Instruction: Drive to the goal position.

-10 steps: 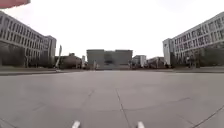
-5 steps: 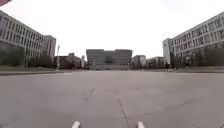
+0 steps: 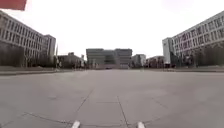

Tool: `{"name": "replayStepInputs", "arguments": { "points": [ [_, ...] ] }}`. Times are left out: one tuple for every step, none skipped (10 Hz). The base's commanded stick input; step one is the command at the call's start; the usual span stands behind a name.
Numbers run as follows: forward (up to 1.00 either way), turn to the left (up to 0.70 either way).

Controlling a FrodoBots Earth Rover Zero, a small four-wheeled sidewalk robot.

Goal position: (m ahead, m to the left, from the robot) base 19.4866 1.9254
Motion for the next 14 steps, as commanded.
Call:
{"name": "replayStepInputs", "arguments": {
  "points": [
    [0.45, 0.00],
    [0.45, 0.00],
    [0.45, 0.00],
    [0.45, 0.00],
    [0.45, 0.00],
    [0.45, 0.00],
    [0.45, 0.00],
    [0.45, 0.00],
    [0.45, 0.00],
    [0.45, 0.00],
    [0.45, 0.00],
    [0.45, 0.00],
    [0.45, 0.00],
    [0.45, 0.00]
  ]
}}
